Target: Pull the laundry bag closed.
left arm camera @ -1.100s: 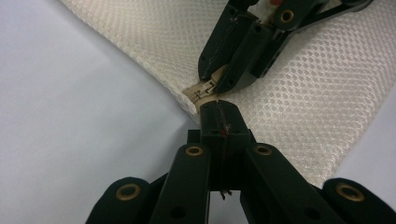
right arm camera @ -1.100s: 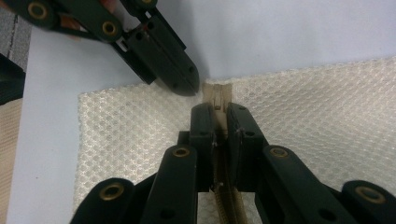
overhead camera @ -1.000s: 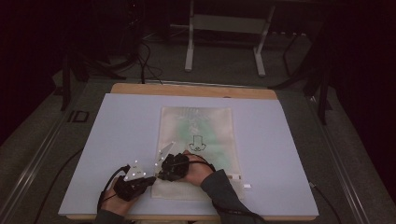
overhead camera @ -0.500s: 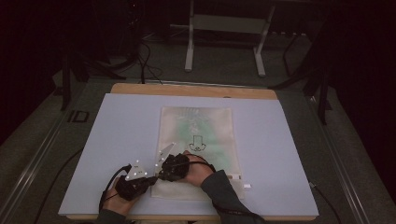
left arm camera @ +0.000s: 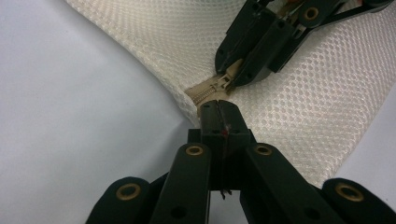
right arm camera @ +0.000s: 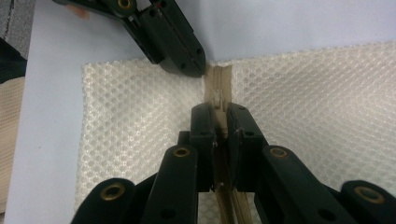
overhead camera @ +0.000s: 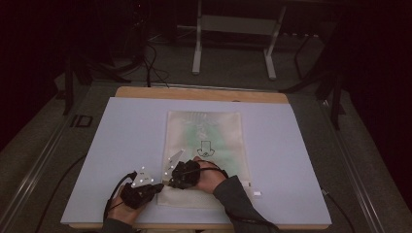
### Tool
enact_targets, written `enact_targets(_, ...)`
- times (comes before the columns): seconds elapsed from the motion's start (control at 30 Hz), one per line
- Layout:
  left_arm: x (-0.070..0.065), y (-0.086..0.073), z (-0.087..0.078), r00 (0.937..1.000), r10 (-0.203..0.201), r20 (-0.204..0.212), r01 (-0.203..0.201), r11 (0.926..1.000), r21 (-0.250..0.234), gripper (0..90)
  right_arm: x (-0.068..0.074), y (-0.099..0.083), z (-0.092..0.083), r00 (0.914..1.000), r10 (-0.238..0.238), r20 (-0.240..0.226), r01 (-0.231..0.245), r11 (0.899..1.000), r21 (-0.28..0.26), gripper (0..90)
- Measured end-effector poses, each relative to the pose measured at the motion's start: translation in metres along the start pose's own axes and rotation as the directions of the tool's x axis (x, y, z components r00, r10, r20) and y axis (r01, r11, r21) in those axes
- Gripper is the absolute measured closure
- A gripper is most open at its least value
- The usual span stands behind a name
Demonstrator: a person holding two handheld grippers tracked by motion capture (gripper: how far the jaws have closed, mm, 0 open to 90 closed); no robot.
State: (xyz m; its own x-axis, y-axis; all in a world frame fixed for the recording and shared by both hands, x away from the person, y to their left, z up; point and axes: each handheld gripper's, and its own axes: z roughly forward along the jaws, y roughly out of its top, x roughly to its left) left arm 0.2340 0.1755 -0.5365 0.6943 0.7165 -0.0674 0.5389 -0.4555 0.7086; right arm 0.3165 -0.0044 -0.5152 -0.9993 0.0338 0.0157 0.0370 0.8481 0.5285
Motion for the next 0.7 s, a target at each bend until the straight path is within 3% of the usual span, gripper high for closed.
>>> enact_targets(0.23, 0.001, 0.000, 0.000, 1.0000, -0.008, 0.004, 0.008, 1.0000, 0.000, 90.0, 0.003, 0.001, -0.002, 0.9992, -0.034, 0.019, 0.034, 0.999, 0.032, 82.3)
enact_targets(0.43, 0.001, 0.001, 0.000, 0.9999, -0.010, 0.013, 0.010, 0.9999, 0.000, 89.8, 0.003, 0.000, -0.001, 0.9996, -0.024, 0.014, 0.023, 0.999, 0.023, 82.2)
enact_targets(0.53, 0.007, -0.001, -0.001, 0.9969, -0.063, 0.047, 0.064, 0.9977, -0.020, 89.5, 0.003, 0.002, -0.001, 0.9994, -0.028, 0.020, 0.027, 0.999, 0.028, 82.2)
enact_targets(0.7, 0.011, 0.003, -0.001, 0.9980, -0.055, 0.031, 0.057, 0.9946, -0.086, 89.1, 0.003, 0.003, 0.001, 0.9996, -0.022, 0.016, 0.021, 1.000, 0.015, 82.2)
